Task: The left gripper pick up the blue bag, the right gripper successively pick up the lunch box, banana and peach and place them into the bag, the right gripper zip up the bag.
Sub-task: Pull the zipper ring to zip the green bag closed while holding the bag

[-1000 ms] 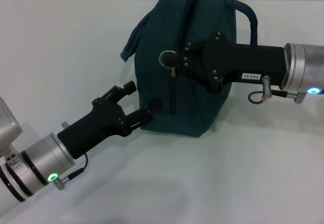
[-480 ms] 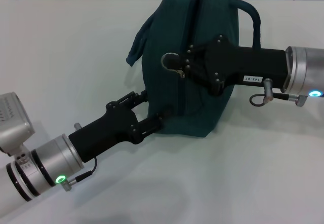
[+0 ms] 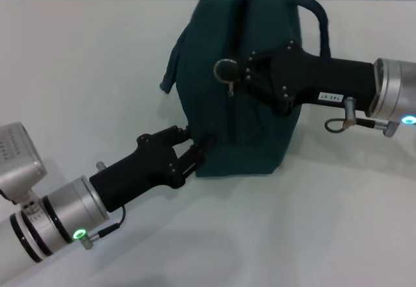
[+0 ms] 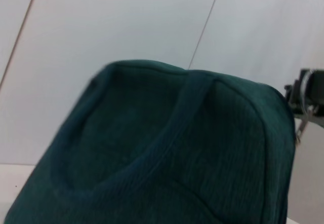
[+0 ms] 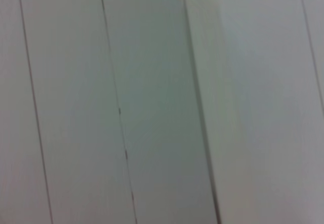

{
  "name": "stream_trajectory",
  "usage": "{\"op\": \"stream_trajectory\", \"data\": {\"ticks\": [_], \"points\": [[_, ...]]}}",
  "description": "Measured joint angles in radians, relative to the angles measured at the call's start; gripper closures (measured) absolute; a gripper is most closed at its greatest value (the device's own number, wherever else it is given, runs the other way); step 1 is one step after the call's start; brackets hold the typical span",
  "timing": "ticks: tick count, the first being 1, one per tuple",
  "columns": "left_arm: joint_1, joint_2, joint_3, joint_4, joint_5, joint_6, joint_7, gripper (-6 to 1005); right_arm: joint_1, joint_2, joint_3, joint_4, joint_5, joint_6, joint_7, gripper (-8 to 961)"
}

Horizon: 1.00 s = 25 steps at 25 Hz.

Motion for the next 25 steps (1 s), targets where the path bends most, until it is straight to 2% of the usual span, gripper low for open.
{"op": "stream_trajectory", "data": {"ticks": [3,11,19,22,25], "points": [[0.0,0.0,0.001,-0.019,0.001,-0.001,0.025,668,-0.002,0.001,-0.001,0.003,0.032,0.023,0.0,936],[0.0,-0.004,0.041,-0.05,0.002,-0.001,0.092,776,0.002,0.0,-0.002,0.074,0.162,0.059,0.0,936],[-0.001,-0.003,0.044,-0.053,-0.003,0.051,0.091,908,-0.003,-0.001,-0.02,0.079,0.164,0.056,0.0,936],[-0.003,-0.002,0.042,-0.053,-0.012,0.107,0.091,931,-0.003,-0.002,-0.032,0.087,0.162,0.056,0.0,936],[-0.007,-0.001,0.041,-0.053,-0.021,0.151,0.09,829,-0.004,-0.003,-0.039,0.092,0.161,0.055,0.0,936]]}}
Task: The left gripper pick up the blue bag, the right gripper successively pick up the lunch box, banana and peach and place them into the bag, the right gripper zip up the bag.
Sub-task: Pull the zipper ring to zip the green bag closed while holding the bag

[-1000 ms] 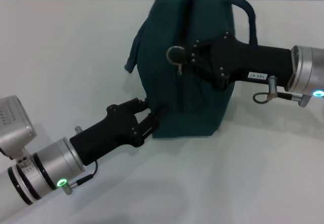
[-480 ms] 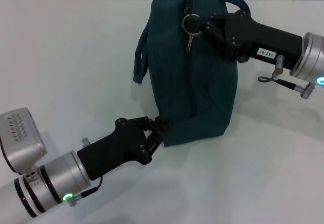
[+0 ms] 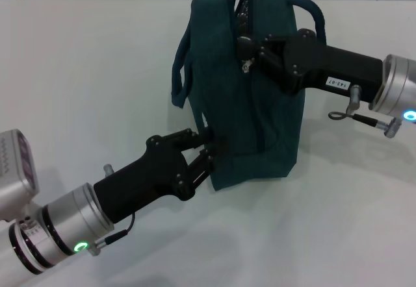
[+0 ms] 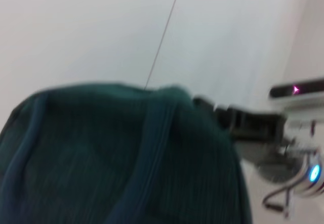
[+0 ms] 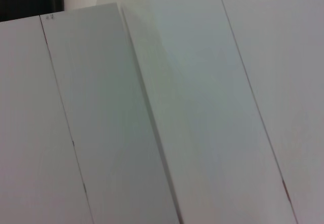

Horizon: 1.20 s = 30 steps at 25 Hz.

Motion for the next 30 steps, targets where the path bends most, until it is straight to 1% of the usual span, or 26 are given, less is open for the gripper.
{"op": "stream_trajectory", "data": {"ticks": [2,10,14,19,24,27,30], "points": [[-0.005,0.001,0.0,0.006,-0.003,0.028,-0.008,761,0.0,0.0,-0.005,0.001,0.0,0.0,0.0,936],[-0.036,0.006,-0.001,0.011,-0.015,0.031,-0.088,634,-0.01,0.0,-0.009,0.001,-0.001,-0.002,-0.001,936],[-0.056,0.005,-0.001,0.011,-0.015,0.019,-0.107,570,-0.01,0.0,-0.01,0.001,-0.001,-0.003,-0.002,936],[-0.068,0.003,0.004,0.011,-0.009,-0.009,-0.101,523,-0.01,0.0,-0.007,0.001,0.005,-0.004,-0.012,936],[-0.065,0.002,0.007,0.011,-0.005,-0.023,-0.086,571,-0.008,0.002,-0.002,-0.005,0.013,-0.002,-0.013,936],[-0.059,0.002,0.007,0.007,-0.006,-0.023,-0.065,766,-0.005,0.003,-0.002,-0.004,0.021,0.003,-0.014,936],[-0.055,0.001,0.008,0.006,0.003,-0.023,-0.054,797,-0.004,0.003,-0.001,-0.003,0.022,0.006,-0.015,936]]}}
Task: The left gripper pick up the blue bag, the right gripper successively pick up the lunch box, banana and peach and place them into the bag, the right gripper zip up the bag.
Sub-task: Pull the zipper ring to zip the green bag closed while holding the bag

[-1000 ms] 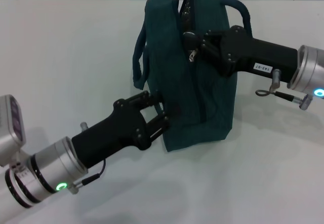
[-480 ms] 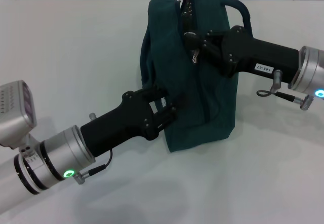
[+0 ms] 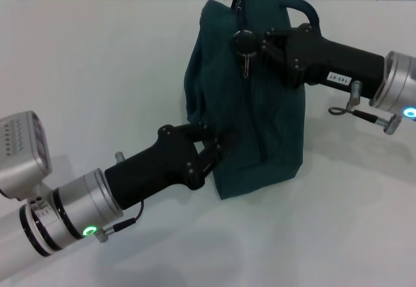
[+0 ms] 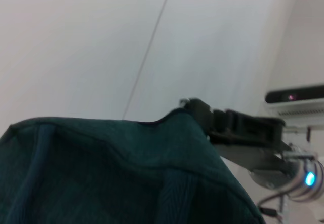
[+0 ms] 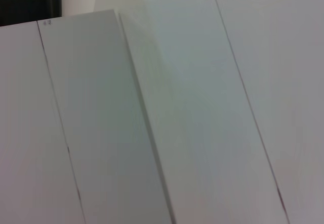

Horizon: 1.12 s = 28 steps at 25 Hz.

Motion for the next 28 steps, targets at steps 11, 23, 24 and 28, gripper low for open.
{"op": "stream_trajectory", "data": {"ticks": [11,23,24,28], "points": [[0.011,0.007,0.009,0.011,0.103,0.008,0.05,892,-0.01,-0.005,0.016,0.009,0.104,0.069,-0.034,935],[0.066,0.009,0.021,0.098,0.075,0.1,-0.045,905,-0.019,-0.004,-0.022,0.014,0.094,0.036,-0.066,935],[0.067,0.008,0.02,0.094,0.067,0.101,-0.058,893,-0.019,-0.005,-0.022,0.014,0.094,0.036,-0.066,935],[0.073,-0.001,0.019,0.067,0.036,0.098,-0.073,843,-0.019,-0.006,-0.022,0.015,0.093,0.035,-0.066,935]]}}
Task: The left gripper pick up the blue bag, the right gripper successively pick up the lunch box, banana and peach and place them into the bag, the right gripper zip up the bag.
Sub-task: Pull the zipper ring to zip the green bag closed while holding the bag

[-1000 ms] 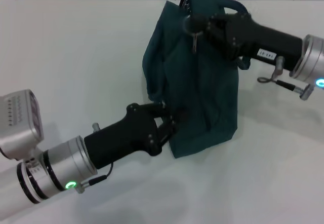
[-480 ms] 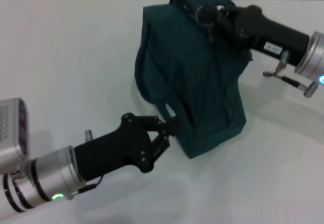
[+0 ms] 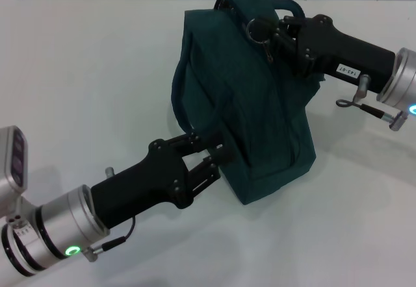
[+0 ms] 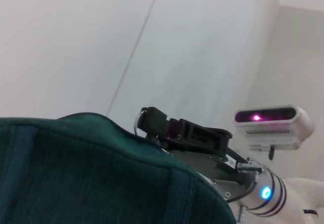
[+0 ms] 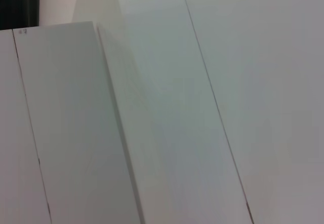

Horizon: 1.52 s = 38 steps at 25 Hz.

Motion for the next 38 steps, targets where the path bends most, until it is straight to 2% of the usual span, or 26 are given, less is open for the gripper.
{"op": "stream_trajectory", "data": {"ticks": [2,4,15,21,26,33,38], "points": [[-0.007,-0.002,0.0,-0.032,-0.019,-0.003,0.011,818,0.0,0.0,0.0,0.0,0.0,0.0,0.0,935],[-0.017,-0.002,0.0,-0.059,-0.035,-0.007,0.018,616,0.0,0.0,-0.003,-0.002,-0.001,-0.002,0.0,935],[-0.047,-0.003,-0.001,-0.145,-0.097,-0.062,0.04,382,-0.002,-0.004,-0.009,-0.001,-0.002,-0.013,-0.004,935],[-0.056,-0.002,-0.038,-0.171,-0.103,-0.094,0.084,150,-0.002,-0.001,-0.02,-0.001,-0.002,-0.05,-0.009,935],[-0.025,0.005,-0.077,-0.127,-0.106,-0.096,0.079,120,0.03,0.002,-0.053,-0.011,-0.002,-0.074,-0.009,935],[-0.021,0.008,-0.079,-0.072,-0.129,-0.096,0.073,120,0.1,0.006,-0.084,-0.002,0.016,-0.001,-0.017,935],[0.0,0.012,-0.079,0.021,-0.141,-0.099,0.025,120,0.103,0.006,-0.17,0.002,0.16,0.039,-0.12,935]]}}
